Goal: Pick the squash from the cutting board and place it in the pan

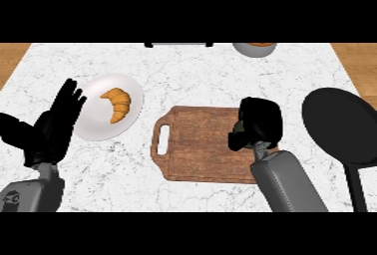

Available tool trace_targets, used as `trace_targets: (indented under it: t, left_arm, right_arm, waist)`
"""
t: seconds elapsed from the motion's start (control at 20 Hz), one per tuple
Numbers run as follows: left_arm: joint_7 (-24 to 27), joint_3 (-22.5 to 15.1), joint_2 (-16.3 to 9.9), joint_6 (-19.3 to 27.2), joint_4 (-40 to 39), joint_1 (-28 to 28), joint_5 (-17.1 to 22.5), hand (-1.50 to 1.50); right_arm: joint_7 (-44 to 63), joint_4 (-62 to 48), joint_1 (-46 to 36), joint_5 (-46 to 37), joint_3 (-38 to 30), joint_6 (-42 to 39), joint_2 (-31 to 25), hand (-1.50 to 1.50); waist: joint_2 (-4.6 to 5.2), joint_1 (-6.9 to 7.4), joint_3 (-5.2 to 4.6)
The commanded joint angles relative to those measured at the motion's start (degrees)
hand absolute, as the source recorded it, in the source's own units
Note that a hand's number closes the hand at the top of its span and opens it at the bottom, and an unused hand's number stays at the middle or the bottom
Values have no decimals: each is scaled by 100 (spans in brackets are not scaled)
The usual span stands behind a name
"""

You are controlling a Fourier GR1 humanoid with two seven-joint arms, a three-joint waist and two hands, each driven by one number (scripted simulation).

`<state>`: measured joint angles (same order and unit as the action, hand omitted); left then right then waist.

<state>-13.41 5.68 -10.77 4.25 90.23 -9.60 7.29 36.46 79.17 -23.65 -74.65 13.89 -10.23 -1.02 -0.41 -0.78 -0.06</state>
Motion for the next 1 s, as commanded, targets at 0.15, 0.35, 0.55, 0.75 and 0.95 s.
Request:
trace_targets:
  t: [0.15, 0.35, 0.55, 0.75, 0.95]
  left_arm:
    - [-79, -119, 49, 28, 153, 72, -103, 0]
    - [-171, 89, -195, -234, 318, 147, 80, 0]
    - [-41, -7, 11, -151, 338, 212, -21, 0]
    - [-110, 138, -77, -192, 80, -57, 38, 0]
    - [-184, -1, 70, -98, 206, 24, -44, 0]
  right_arm:
    - [843, 1828, -293, -902, 355, -562, -277, 150]
    - [790, 2621, -461, -604, -150, -1376, -480, 150]
    - [655, 2230, -541, -606, -639, -855, -570, 150]
    - [530, 2359, -558, -336, -1303, -811, -864, 150]
    - [64, 2747, -144, 200, -2052, -686, -1373, 150]
  waist:
    - [-3, 9, 3]
    - [22, 58, 5]
    - [39, 88, 6]
    - [42, 70, 6]
    - [29, 38, 9]
